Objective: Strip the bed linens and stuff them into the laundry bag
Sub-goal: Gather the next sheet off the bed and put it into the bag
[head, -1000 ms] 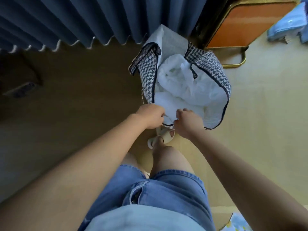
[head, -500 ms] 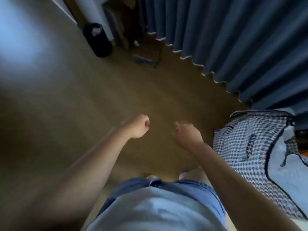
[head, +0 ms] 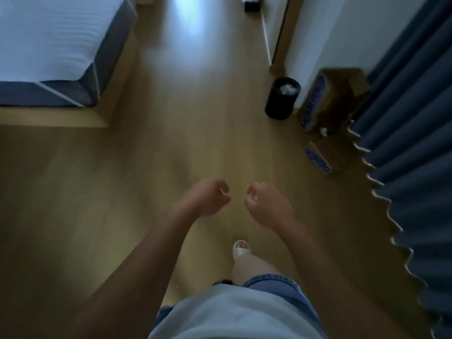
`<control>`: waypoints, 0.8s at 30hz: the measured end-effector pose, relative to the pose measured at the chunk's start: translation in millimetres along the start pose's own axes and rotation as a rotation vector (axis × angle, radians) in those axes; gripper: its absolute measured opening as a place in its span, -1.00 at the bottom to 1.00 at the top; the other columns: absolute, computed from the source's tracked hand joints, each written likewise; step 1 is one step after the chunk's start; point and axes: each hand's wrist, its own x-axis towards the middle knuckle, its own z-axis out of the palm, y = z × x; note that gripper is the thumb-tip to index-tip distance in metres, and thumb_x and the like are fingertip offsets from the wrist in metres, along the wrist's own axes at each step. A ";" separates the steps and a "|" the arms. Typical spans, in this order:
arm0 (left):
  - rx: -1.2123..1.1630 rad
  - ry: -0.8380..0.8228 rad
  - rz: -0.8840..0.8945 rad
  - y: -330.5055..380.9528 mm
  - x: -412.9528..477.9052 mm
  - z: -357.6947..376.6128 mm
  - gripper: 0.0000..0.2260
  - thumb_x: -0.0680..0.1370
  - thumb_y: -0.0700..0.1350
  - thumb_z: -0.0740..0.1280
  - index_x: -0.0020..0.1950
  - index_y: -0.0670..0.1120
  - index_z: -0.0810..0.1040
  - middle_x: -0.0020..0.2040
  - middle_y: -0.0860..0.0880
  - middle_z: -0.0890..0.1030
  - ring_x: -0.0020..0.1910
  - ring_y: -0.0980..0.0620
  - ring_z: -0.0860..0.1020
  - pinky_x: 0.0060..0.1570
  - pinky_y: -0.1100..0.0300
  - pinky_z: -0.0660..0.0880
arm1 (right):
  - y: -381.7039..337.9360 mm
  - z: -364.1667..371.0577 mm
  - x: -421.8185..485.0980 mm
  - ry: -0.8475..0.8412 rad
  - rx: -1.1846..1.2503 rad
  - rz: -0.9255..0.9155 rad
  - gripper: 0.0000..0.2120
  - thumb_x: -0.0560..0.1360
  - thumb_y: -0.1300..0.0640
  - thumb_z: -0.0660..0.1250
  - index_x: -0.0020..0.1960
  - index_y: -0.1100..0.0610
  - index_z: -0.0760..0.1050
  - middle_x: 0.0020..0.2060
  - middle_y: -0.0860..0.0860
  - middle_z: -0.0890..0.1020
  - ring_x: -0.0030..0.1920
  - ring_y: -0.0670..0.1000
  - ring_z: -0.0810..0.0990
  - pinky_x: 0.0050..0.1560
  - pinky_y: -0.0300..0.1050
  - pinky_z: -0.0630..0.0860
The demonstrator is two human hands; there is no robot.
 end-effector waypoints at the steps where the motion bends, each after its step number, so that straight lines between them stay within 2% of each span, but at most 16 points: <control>1: -0.014 0.025 -0.020 -3.2 8.3 -10.2 -0.76 0.55 -0.06 0.35 0.18 -0.11 0.58 0.11 -0.08 0.64 0.11 -0.05 0.57 0.08 0.19 0.47 | -3.7 -3.0 18.7 -0.002 -0.015 -0.038 -0.77 0.52 0.13 0.19 0.10 0.17 0.52 0.05 0.10 0.58 0.05 0.10 0.52 -0.06 -0.10 0.40; 3: -0.054 0.076 -0.072 -9.6 27.1 -31.6 -0.76 0.56 -0.07 0.34 0.19 -0.13 0.58 0.12 -0.10 0.64 0.12 -0.05 0.57 0.09 0.20 0.47 | -11.6 -10.7 57.4 -0.016 -0.046 -0.109 -0.78 0.51 0.13 0.22 0.08 0.16 0.53 0.03 0.10 0.60 0.04 0.11 0.52 -0.08 -0.12 0.38; 7: -0.140 0.171 -0.163 -17.9 68.7 -67.8 -0.75 0.56 -0.10 0.34 0.19 -0.16 0.58 0.10 -0.12 0.64 0.07 -0.05 0.58 -0.05 0.30 0.39 | -30.6 -32.4 126.4 -0.076 -0.081 -0.245 -0.79 0.52 0.12 0.20 0.09 0.15 0.52 0.05 0.08 0.58 0.10 0.10 0.50 0.02 -0.07 0.44; 13: -0.215 0.252 -0.229 -35.4 125.0 -124.5 -0.73 0.57 -0.07 0.32 0.23 -0.14 0.55 0.16 -0.09 0.61 0.12 -0.03 0.57 0.06 0.22 0.44 | -76.6 -41.6 229.7 -0.127 -0.094 -0.401 -0.82 0.50 0.12 0.23 0.03 0.15 0.53 0.00 0.09 0.59 0.05 0.11 0.51 0.00 -0.04 0.47; 19: -0.235 0.284 -0.319 -110.9 158.0 -186.0 -0.73 0.57 -0.05 0.32 0.22 -0.13 0.55 0.17 -0.08 0.61 0.11 -0.02 0.56 0.05 0.20 0.43 | -151.4 -10.8 311.6 -0.209 -0.067 -0.506 -0.84 0.46 0.15 0.26 -0.01 0.19 0.54 -0.06 0.11 0.60 0.00 0.17 0.53 -0.02 0.00 0.48; 24: -0.195 0.291 -0.388 -199.3 182.6 -259.4 -0.73 0.56 -0.01 0.31 0.20 -0.10 0.55 0.15 -0.05 0.62 0.13 -0.02 0.56 0.07 0.19 0.45 | -244.5 20.2 380.8 -0.208 -0.074 -0.548 -0.81 0.48 0.16 0.27 0.04 0.20 0.56 -0.02 0.12 0.60 0.03 0.15 0.53 -0.04 -0.09 0.40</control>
